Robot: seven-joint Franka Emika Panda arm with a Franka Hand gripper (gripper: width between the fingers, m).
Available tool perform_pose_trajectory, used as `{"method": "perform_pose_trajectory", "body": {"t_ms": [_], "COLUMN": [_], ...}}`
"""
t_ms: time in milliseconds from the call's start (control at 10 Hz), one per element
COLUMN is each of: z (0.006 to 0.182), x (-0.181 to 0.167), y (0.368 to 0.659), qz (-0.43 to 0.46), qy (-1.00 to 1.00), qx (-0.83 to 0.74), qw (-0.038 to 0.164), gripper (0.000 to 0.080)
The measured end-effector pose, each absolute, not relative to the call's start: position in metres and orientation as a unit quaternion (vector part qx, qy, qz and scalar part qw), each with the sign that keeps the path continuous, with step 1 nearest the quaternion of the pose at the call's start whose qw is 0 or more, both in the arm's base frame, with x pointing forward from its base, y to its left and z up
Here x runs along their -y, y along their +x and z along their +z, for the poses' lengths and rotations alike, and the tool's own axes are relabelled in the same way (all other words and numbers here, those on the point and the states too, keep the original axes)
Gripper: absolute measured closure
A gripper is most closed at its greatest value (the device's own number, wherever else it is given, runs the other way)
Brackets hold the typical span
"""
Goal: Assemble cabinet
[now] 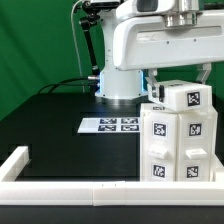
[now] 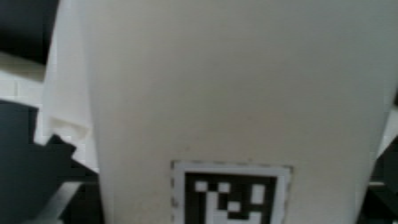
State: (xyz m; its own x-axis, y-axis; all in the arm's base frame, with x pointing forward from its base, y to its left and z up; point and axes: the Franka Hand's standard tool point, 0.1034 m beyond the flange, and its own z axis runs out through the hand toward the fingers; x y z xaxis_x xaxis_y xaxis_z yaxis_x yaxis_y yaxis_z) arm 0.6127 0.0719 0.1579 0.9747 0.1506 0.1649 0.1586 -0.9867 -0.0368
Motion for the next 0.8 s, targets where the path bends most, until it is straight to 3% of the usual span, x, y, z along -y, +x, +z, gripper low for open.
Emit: {"method": "perform_pose_trajectory", "body": {"t_ms": [400, 800], "z": [0.1574, 0.1576], "x": [-0.0713, -0.0691], "y": [0.6125, 0.6074], "qz": [-0.077, -0.067], "qy": [-0.995, -0.946], "qx": [-0.044, -0.310], "qw": [0.035, 0.063], "gripper": [0.0235, 0.0235]}}
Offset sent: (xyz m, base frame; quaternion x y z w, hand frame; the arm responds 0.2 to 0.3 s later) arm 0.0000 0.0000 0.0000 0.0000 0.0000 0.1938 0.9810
